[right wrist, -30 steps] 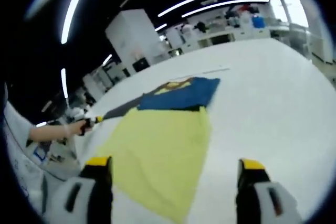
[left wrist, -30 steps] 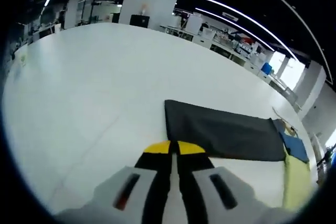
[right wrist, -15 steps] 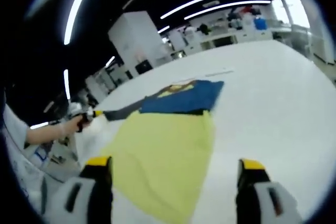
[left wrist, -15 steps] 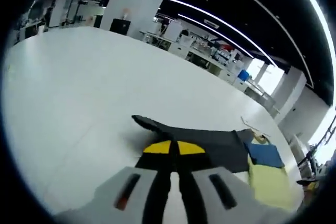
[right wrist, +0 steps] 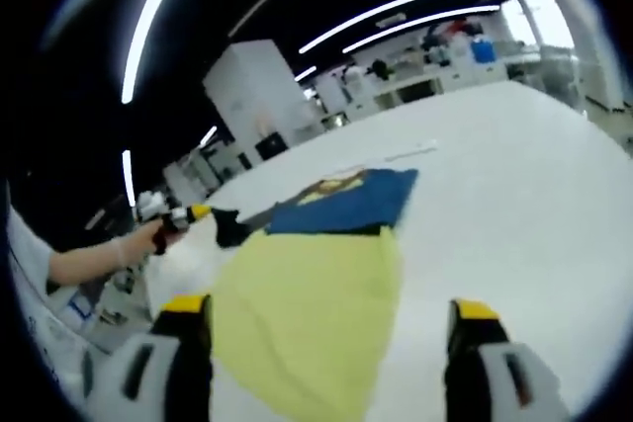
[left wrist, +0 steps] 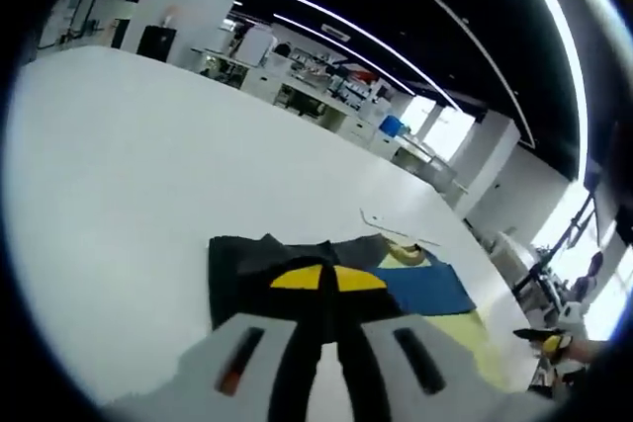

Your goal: Fold the garment on the visible template until the final outline fits inside the template.

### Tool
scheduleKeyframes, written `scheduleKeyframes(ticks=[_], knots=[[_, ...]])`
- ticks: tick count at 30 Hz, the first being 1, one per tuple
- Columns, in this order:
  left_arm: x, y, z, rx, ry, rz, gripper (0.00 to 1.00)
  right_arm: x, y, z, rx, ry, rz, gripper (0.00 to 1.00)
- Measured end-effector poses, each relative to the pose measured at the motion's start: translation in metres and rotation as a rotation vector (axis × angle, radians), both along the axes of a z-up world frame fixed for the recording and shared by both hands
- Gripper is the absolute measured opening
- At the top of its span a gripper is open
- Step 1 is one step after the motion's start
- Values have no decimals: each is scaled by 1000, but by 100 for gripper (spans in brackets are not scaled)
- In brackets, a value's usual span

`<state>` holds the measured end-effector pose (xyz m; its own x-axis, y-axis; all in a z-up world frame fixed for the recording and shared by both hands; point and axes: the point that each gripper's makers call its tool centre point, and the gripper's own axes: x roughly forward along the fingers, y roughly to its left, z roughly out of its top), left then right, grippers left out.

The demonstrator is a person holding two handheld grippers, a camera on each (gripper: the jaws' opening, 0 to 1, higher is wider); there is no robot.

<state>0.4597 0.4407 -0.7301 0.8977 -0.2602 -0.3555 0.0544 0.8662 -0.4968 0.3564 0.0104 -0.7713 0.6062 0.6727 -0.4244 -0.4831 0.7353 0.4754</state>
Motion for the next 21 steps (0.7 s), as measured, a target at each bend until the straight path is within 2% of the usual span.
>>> scheduleKeyframes(ticks=[2, 4, 5, 12, 21], knots=[[8, -21, 7, -30, -17, -25, 0, 1, -3, 0, -3, -4, -1, 100], [17, -40, 10, -31, -25, -56, 0, 0, -6, 0, 1, -5, -5, 100], [19, -43, 10, -33, -25, -63, 0, 0, -7, -1, 2, -5, -8, 100], [44, -103, 12, -91, -26, -134, 0, -6, -14, -3, 30, 1, -34, 100], [60, -170, 13, -145, -28, -229, 0, -7, -25, -6, 36, 2, -52, 98]])
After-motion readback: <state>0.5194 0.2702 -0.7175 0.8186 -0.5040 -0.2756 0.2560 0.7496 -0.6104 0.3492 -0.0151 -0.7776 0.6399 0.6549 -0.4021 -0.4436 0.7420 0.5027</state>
